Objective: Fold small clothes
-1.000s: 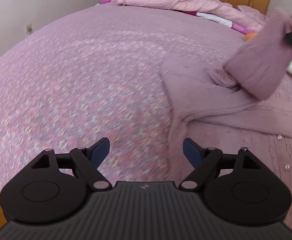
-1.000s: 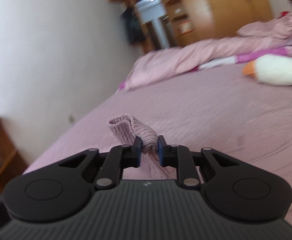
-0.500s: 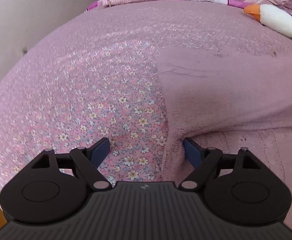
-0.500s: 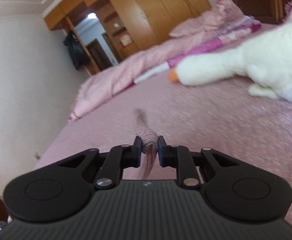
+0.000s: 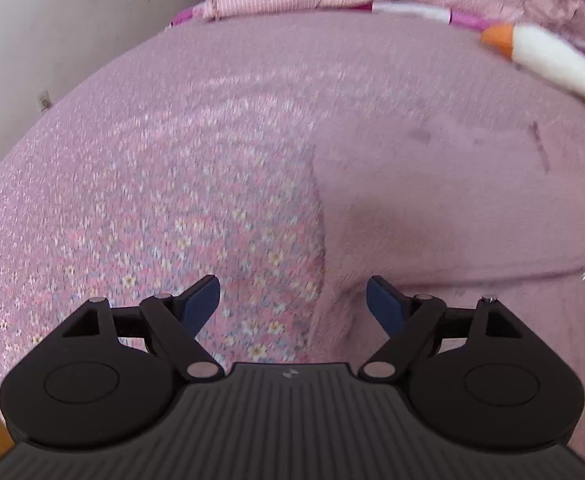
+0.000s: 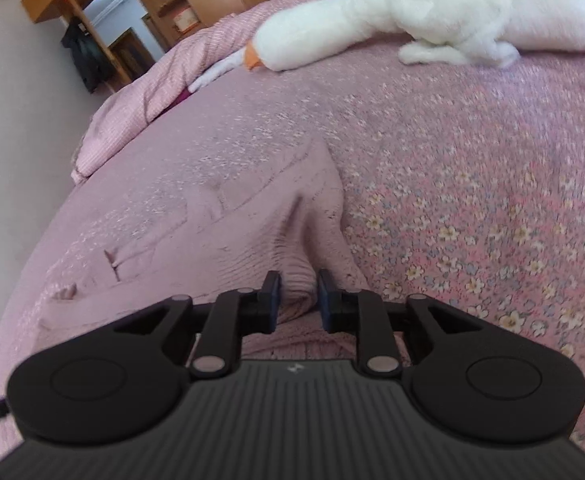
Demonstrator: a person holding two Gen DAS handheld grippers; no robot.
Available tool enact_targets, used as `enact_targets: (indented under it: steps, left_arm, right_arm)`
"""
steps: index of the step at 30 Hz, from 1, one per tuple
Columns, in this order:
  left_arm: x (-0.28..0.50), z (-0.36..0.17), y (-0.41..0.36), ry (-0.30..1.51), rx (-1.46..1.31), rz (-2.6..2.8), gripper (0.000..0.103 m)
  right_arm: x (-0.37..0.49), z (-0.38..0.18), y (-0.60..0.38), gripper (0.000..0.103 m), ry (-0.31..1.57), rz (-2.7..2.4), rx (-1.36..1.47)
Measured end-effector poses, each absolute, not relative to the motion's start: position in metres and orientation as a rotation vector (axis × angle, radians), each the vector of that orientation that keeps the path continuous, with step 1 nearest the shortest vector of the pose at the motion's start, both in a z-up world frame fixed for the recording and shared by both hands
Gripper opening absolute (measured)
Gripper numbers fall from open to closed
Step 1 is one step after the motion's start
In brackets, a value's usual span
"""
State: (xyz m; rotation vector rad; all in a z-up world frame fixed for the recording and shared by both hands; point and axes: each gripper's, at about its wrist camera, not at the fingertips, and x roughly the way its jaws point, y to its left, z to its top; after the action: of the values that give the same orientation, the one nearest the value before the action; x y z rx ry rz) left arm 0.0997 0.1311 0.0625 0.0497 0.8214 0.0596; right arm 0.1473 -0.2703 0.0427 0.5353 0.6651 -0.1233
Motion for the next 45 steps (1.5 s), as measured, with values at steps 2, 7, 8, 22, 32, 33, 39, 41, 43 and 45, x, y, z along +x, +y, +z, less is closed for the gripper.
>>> enact_targets:
  steps: [2,7,8,22,32,33,39,41,43,45]
  left_arm:
    - [0.100,0.073,0.132,0.783,0.028,0.040,0.086]
    - [0.133,0.090,0.128,0.746,0.006,-0.023,0.086]
    - [0.144,0.092,0.127,0.741,0.000,-0.038,0.086]
    - [0.253,0.035,0.131,0.865,-0.279,-0.129,0.036]
    - [0.247,0.026,0.108,0.765,-0.012,0.151,0.012]
    - [0.248,0.024,0.109,0.749,-0.007,0.155,0.013]
    - [0.240,0.031,0.108,0.748,0.006,0.143,0.016]
    - [0.233,0.040,0.111,0.750,-0.024,0.127,0.022]
    - [0.220,0.052,0.112,0.749,-0.039,0.099,0.027]
    - [0.201,0.064,0.111,0.743,-0.033,0.073,0.037]
  right_arm:
    - [0.143,0.053,-0.270,0.030,0.655,-0.128,0.505]
    - [0.138,0.069,-0.270,0.053,0.572,-0.122,0.446]
    - [0.139,0.071,-0.270,0.053,0.562,-0.117,0.444]
    - [0.155,0.036,-0.270,0.053,0.605,-0.182,0.443]
    - [0.158,0.022,-0.268,0.052,0.589,-0.169,0.432]
    - [0.157,0.019,-0.268,0.051,0.575,-0.163,0.423]
    - [0.155,0.020,-0.268,0.051,0.565,-0.150,0.413]
    - [0.154,0.025,-0.268,0.052,0.578,-0.157,0.413]
    - [0.149,0.033,-0.266,0.053,0.570,-0.158,0.402]
    - [0.143,0.042,-0.263,0.053,0.542,-0.146,0.378]
